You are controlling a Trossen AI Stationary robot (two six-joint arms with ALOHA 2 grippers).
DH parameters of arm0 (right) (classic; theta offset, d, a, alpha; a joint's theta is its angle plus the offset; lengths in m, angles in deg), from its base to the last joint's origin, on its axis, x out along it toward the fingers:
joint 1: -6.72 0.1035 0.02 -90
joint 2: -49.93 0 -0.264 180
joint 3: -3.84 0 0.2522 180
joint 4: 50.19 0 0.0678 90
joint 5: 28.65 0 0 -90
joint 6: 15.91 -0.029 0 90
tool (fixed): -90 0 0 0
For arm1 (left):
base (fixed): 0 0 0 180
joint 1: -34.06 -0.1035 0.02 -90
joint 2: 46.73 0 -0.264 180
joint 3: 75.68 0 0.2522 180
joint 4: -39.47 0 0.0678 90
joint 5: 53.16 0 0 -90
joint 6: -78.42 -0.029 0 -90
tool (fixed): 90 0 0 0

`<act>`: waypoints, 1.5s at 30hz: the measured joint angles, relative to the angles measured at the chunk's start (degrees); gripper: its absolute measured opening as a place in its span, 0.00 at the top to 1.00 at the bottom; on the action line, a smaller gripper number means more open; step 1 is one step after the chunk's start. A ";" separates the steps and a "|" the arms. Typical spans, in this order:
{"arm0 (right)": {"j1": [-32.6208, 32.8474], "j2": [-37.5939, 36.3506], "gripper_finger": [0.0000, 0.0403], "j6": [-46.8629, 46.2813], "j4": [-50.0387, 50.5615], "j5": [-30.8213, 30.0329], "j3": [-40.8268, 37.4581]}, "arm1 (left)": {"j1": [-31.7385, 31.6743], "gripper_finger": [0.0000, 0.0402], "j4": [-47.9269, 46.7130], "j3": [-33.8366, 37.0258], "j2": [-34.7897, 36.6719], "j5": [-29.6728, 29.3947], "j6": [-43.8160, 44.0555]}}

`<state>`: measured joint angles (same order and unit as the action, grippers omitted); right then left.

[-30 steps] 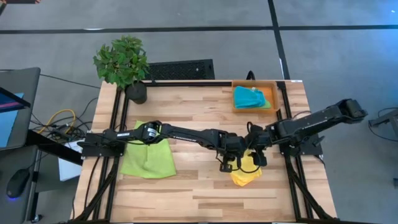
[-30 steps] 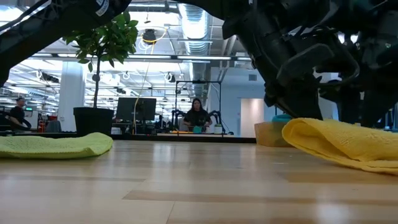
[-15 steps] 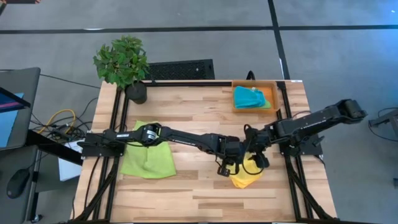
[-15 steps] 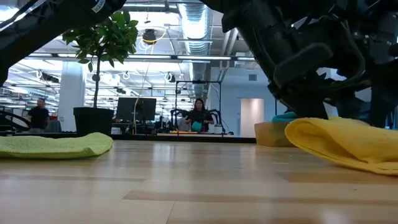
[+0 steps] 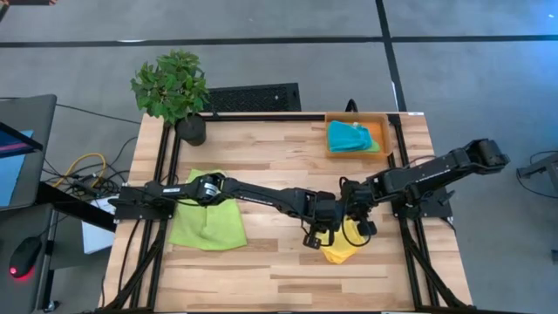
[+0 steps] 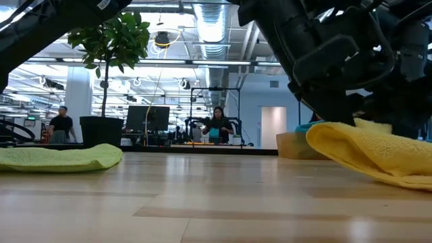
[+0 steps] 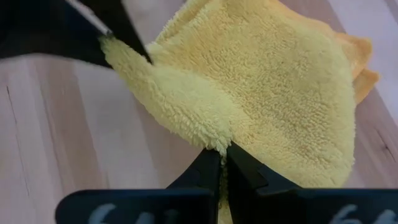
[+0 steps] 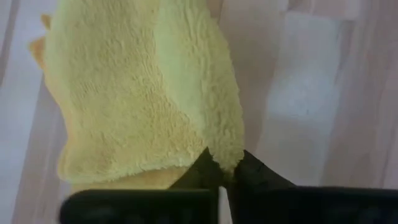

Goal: Fold microfiber towels
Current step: Put the yellow microfiber towel into the orange bin

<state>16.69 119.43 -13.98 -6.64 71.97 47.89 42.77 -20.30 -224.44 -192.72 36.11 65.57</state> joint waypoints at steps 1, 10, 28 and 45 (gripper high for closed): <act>-0.11 -0.34 0.91 0.05 -0.12 -0.08 0.00 | 0.00 1.00 -0.12 0.00 0.00 -0.01 0.01; -3.37 -5.99 0.97 -0.39 2.26 -4.26 0.75 | -1.75 1.00 -3.71 0.00 2.04 -2.45 0.28; -19.01 -11.19 0.97 -0.41 10.41 -21.48 6.54 | -14.36 1.00 3.57 0.02 3.48 -4.24 -5.39; -31.36 -15.13 0.99 -1.95 8.79 -43.09 6.54 | -21.41 1.00 20.01 0.00 3.69 -11.81 -9.44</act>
<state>-14.67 104.29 -15.93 2.15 28.88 54.42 21.37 -0.29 -224.44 -189.03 24.30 56.12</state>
